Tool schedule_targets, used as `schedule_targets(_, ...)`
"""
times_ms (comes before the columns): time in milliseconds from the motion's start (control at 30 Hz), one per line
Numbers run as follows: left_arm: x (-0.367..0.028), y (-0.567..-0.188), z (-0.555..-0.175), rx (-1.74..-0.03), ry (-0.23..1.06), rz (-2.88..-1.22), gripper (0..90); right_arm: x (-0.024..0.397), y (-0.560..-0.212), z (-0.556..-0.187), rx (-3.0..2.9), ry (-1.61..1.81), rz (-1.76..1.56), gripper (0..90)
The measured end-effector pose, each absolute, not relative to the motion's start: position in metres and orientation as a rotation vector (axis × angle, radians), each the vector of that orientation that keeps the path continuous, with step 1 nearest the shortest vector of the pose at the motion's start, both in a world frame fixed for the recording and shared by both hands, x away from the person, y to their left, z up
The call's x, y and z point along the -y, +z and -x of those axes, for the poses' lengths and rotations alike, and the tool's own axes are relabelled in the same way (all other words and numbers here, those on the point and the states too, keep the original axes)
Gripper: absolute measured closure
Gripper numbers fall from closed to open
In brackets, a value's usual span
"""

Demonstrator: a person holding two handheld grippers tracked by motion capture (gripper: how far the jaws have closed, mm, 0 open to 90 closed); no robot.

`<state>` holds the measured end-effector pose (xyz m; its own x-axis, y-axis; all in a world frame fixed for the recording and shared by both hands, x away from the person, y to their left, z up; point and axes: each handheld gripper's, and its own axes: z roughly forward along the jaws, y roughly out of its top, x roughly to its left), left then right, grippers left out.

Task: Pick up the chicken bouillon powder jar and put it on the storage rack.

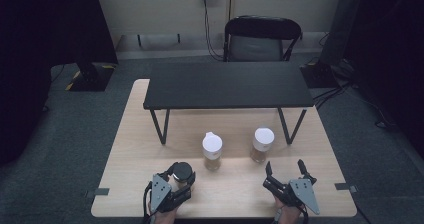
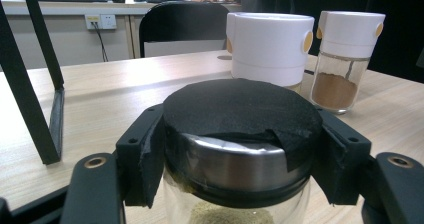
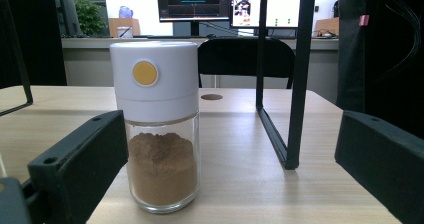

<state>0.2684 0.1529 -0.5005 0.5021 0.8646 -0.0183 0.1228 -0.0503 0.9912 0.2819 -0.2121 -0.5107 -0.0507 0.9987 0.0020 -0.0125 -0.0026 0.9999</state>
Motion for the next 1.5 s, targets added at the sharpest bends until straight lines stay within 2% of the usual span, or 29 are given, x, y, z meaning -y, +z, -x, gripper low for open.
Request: schedule_targets(1500, -0.159, -0.485, -0.268, -0.892, 0.769, -1.497, 34.4, 0.212, -0.511, -0.282, -1.235, 1.253, -1.178, 0.0)
